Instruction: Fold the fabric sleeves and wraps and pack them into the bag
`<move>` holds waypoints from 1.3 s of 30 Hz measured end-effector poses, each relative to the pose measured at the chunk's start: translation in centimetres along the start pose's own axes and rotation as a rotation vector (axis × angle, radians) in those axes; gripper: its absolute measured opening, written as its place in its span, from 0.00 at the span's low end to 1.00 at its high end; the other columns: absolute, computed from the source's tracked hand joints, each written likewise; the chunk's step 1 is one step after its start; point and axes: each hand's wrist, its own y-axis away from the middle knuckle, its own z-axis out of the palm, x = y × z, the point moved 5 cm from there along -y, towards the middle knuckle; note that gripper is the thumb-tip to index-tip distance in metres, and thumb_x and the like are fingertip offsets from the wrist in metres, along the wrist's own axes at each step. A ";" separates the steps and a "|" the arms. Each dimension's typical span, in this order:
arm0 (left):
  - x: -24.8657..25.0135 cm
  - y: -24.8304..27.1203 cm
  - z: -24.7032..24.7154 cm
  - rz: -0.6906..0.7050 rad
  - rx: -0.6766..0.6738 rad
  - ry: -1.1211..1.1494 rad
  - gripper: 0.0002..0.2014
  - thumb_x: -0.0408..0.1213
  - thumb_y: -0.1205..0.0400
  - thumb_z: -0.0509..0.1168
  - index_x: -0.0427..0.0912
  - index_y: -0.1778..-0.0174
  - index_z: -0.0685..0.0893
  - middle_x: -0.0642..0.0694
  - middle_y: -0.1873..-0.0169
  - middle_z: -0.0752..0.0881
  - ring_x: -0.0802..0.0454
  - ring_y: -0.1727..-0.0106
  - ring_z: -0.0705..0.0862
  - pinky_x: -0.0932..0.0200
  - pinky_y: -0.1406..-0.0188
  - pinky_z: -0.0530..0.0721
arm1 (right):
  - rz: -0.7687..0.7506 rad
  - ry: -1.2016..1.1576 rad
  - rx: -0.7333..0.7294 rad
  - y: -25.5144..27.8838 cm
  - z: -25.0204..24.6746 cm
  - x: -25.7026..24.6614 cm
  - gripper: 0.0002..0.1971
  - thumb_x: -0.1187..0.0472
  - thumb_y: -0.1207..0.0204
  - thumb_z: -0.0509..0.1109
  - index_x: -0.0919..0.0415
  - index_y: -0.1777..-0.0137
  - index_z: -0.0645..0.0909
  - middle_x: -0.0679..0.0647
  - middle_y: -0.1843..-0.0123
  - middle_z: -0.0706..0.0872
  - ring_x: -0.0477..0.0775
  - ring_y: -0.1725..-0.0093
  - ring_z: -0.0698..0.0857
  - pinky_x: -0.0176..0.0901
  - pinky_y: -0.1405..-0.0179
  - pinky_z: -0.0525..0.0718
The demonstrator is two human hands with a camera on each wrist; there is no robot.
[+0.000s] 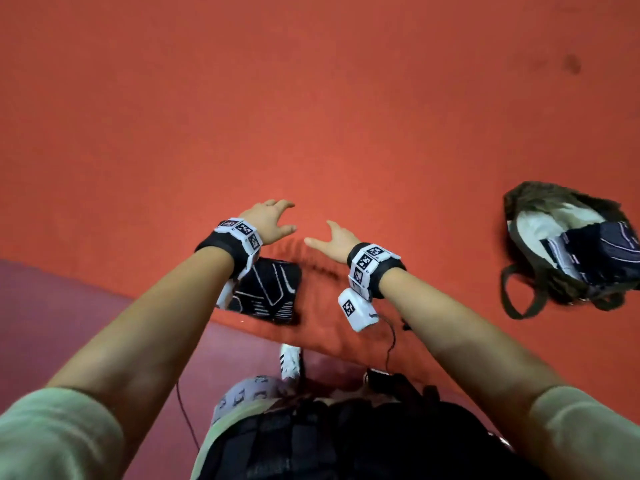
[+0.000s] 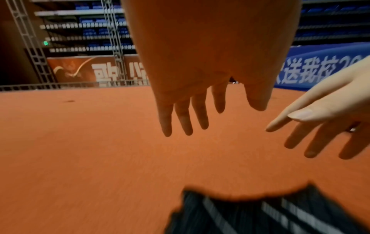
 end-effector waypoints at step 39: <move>-7.5 3.2 12.9 -0.285 -0.140 1.379 0.13 0.52 0.21 0.66 0.46 0.50 0.83 0.48 0.63 0.92 0.53 0.62 0.90 0.59 0.60 0.85 | 0.088 -1.213 -0.092 -3.1 12.0 3.6 0.40 0.45 0.41 0.82 0.63 0.31 0.76 0.61 0.40 0.88 0.60 0.41 0.87 0.59 0.35 0.82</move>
